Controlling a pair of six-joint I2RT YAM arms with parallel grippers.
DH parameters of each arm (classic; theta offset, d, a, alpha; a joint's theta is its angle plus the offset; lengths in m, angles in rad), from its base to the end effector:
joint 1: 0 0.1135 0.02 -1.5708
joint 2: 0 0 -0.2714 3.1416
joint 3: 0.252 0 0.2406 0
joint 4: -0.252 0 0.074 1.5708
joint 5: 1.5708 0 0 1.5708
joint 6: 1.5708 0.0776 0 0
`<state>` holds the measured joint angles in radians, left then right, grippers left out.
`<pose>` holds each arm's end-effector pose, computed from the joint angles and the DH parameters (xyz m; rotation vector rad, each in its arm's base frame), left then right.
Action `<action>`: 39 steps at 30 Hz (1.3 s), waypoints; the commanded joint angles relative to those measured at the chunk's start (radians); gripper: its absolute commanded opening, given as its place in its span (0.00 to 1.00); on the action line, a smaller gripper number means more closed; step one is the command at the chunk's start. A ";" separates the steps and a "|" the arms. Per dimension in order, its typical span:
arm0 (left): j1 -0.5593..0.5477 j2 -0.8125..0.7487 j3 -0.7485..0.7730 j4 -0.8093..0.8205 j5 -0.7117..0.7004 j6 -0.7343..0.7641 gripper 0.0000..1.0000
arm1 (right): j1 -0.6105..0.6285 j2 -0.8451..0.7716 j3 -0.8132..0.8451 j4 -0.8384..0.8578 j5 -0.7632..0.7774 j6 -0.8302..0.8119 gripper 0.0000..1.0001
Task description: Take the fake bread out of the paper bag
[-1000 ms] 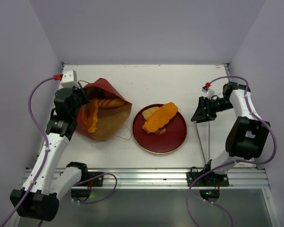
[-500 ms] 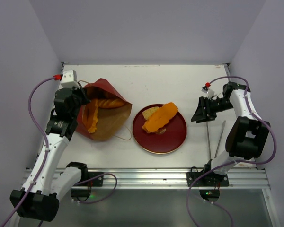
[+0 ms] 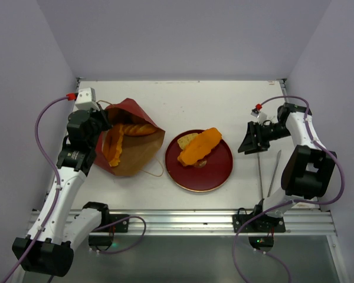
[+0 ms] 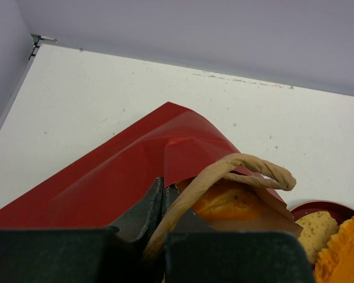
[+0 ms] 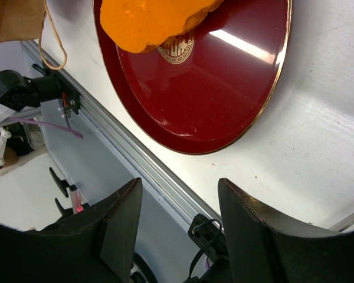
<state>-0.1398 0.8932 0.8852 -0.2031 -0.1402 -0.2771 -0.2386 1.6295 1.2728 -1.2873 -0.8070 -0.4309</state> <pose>0.2301 -0.0214 0.3515 -0.2229 1.7692 -0.1755 0.2716 -0.0084 0.2320 -0.2189 2.7129 1.1301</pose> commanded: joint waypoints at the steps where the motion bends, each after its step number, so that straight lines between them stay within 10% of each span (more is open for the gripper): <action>1: 0.002 -0.025 0.001 0.076 0.011 -0.016 0.00 | -0.005 -0.037 -0.003 -0.004 -0.035 -0.023 0.58; 39: 0.002 -0.037 0.000 0.070 0.010 -0.014 0.00 | -0.005 -0.051 0.002 -0.009 -0.047 -0.043 0.58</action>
<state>-0.1398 0.8833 0.8848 -0.2050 -0.1371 -0.2771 -0.2390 1.6196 1.2690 -1.2900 -0.8261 -0.4503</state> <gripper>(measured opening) 0.006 0.582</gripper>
